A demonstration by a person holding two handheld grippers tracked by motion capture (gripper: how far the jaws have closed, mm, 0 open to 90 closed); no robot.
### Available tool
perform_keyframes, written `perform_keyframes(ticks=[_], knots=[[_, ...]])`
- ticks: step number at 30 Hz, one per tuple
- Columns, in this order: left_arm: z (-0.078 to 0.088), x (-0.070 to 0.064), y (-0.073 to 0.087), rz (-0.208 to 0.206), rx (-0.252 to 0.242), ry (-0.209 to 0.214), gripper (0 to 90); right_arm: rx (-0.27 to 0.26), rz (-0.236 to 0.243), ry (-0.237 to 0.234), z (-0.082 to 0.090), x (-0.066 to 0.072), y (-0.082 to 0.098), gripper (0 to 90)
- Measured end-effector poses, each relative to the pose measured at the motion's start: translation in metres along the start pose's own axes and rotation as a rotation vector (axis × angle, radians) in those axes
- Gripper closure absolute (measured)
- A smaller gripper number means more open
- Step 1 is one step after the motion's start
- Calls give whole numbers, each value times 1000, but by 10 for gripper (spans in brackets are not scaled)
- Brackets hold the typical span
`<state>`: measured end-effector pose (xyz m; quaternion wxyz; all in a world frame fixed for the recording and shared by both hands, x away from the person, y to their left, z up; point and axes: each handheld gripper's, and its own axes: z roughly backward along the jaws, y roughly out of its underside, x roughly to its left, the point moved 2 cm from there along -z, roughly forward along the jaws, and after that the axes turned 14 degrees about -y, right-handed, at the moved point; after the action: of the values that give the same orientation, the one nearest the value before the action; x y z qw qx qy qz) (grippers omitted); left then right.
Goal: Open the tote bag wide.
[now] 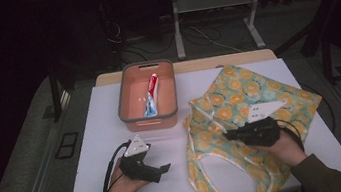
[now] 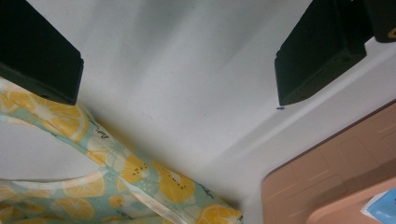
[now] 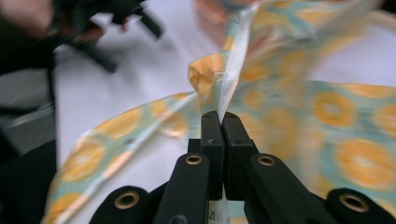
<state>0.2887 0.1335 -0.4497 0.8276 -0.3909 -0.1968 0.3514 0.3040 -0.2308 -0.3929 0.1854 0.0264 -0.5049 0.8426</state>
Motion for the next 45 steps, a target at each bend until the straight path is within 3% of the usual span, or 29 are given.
perform_keyframes(ticks=[5,6,9,17,22,24,28,31,33,38,40,42,45], knots=[[0,0,0,-1,1,0,0,-58,-57,110,30,-28,5,885],[0,0,0,-1,2,0,0,-69,-87,159,40,-39,10,885],[-1,0,0,-2,2,-1,0,-65,-117,210,48,-51,16,884],[-1,-1,0,-3,5,-2,0,29,-314,303,46,-100,55,880],[-1,-1,0,-3,5,0,0,106,-382,342,40,-113,70,838],[-1,-1,0,-3,5,0,0,104,-380,352,41,-112,70,755],[-1,-1,0,-5,3,0,0,24,-345,380,53,-103,57,517],[-1,-1,0,-7,3,2,0,-8,-281,369,61,-88,44,449],[-1,-1,0,-5,1,2,0,-17,-248,332,64,-74,38,429],[-1,-1,0,-6,-1,4,1,69,-122,199,54,-35,34,429],[-2,-2,0,-8,1,4,1,112,-96,151,45,-22,39,427],[-2,-2,0,-9,1,5,1,160,-75,129,34,-14,45,415],[-1,-3,-1,-12,-3,3,1,246,-56,136,18,-13,54,382]])
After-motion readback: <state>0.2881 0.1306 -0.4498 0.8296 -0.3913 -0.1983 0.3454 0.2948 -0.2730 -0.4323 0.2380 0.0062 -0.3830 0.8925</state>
